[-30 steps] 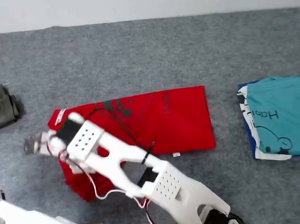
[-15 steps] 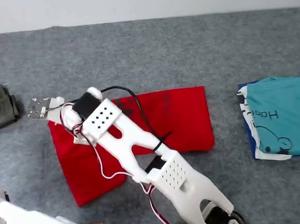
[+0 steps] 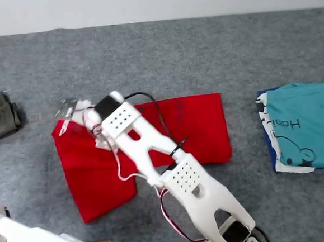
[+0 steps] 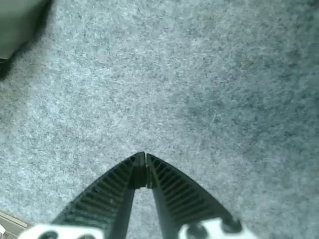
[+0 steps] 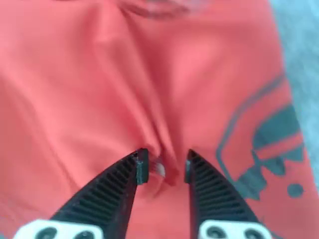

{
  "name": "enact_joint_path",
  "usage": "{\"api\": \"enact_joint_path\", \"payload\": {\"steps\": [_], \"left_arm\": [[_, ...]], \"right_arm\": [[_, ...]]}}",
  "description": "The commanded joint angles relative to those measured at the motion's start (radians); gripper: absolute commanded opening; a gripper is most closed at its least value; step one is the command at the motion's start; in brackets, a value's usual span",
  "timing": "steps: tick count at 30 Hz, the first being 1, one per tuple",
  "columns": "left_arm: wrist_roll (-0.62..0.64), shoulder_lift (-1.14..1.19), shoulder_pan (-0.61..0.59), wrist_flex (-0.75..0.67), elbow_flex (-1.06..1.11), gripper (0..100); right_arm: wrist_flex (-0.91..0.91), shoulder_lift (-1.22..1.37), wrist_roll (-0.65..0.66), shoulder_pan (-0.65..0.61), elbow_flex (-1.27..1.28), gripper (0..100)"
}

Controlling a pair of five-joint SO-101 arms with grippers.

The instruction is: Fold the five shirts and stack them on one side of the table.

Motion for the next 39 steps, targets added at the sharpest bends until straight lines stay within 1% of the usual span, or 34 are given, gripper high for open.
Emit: {"api": "enact_joint_path", "payload": {"steps": [1,5,10,13,15,17,19,23,26,29,32,34,39], "left_arm": [[0.000,-0.018,-0.003,0.006,-0.002,1],[0.000,-0.018,-0.003,0.006,0.008,1],[0.000,-0.020,-0.003,0.005,0.013,1],[0.000,-0.020,-0.003,0.005,0.010,1],[0.000,-0.021,-0.003,0.005,0.007,1],[0.000,-0.023,-0.003,0.005,0.005,1],[0.000,-0.020,-0.003,0.005,0.005,1],[0.000,-0.026,-0.003,0.006,0.002,1],[0.000,-0.026,-0.003,0.012,-0.013,1],[0.000,-0.026,-0.003,0.008,-0.018,1],[0.000,-0.025,-0.003,0.008,-0.016,1],[0.000,-0.025,-0.003,0.006,-0.016,1],[0.000,-0.025,0.002,0.005,-0.018,1]], "right_arm": [[0.012,-0.019,-0.028,0.064,-0.054,14.7],[0.081,-0.038,-0.028,0.062,-0.118,14.7],[0.166,-0.070,-0.029,-0.005,-0.227,14.6],[0.166,-0.128,-0.029,-0.041,-0.206,10.6],[0.166,-0.180,-0.029,-0.071,-0.126,8.0],[0.168,-0.260,-0.029,-0.102,0.011,8.3],[0.165,-0.357,-0.029,-0.134,0.178,11.3],[0.162,-0.529,-0.049,-0.217,0.482,20.7],[0.157,-0.598,-0.052,-0.294,0.618,21.8],[0.124,-0.596,-0.057,-0.366,0.692,21.8],[0.036,-0.567,-0.058,-0.410,0.736,21.8],[-0.001,-0.524,-0.058,-0.426,0.738,21.8],[-0.079,-0.375,-0.052,-0.415,0.732,21.8]]}}
